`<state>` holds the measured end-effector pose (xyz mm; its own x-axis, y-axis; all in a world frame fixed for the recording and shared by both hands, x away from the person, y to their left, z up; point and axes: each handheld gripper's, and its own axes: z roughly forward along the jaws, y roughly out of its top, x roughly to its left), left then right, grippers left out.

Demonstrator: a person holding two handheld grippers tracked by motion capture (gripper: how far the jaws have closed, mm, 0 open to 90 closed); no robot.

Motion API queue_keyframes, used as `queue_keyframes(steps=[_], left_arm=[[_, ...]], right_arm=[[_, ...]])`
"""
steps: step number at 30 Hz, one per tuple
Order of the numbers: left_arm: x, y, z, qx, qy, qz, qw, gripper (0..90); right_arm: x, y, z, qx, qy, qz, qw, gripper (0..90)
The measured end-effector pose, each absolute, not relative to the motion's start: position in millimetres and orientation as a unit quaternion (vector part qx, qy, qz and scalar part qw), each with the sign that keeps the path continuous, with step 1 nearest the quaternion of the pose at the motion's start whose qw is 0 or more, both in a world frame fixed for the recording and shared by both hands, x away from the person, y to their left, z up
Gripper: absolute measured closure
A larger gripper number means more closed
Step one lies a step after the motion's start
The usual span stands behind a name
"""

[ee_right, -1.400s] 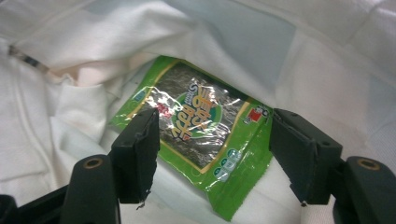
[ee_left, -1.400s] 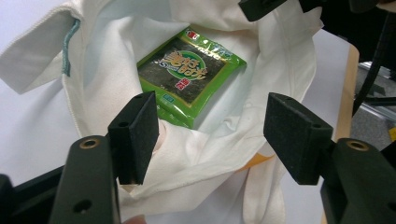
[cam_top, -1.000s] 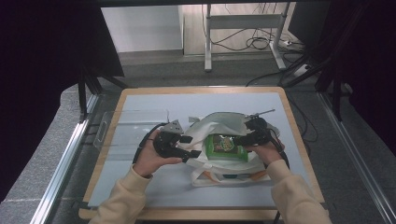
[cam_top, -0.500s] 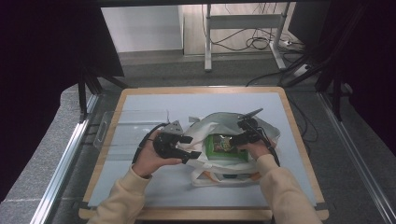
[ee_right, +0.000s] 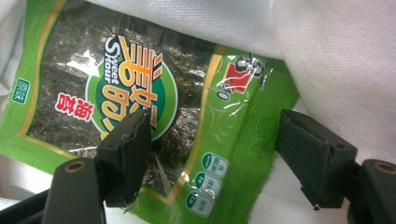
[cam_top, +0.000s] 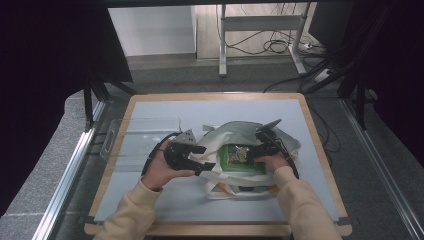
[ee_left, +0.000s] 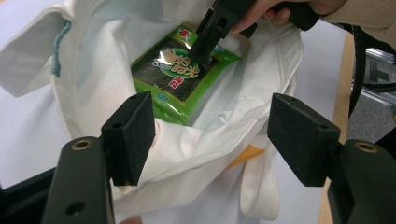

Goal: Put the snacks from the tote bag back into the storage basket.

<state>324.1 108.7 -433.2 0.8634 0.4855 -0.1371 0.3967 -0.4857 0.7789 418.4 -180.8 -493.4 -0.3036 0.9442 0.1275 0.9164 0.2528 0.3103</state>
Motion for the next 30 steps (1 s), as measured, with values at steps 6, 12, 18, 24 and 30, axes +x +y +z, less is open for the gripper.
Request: queue_keyframes(steps=[6, 12, 18, 24, 30], left_arm=[[325, 110, -433, 0.863, 0.254, 0.053, 0.433, 32.2], [324, 107, -434, 0.862, 0.256, 0.052, 0.435, 32.2], [325, 108, -436, 0.863, 0.257, 0.052, 0.432, 32.2], [325, 106, -437, 0.864, 0.256, 0.050, 0.431, 32.2], [326, 107, -437, 0.864, 0.257, 0.051, 0.429, 32.1]], right_arm=[[419, -181, -494, 0.590, 0.789, 0.169, 0.035, 32.5], [418, -185, -495, 0.590, 0.781, 0.204, -0.011, 60.5], [418, -192, -494, 0.595, 0.771, 0.223, -0.039, 78.8], [416, -193, -491, 0.593, 0.771, 0.230, -0.045, 85.6], [410, -197, -483, 0.582, 0.774, 0.243, -0.045, 86.3]])
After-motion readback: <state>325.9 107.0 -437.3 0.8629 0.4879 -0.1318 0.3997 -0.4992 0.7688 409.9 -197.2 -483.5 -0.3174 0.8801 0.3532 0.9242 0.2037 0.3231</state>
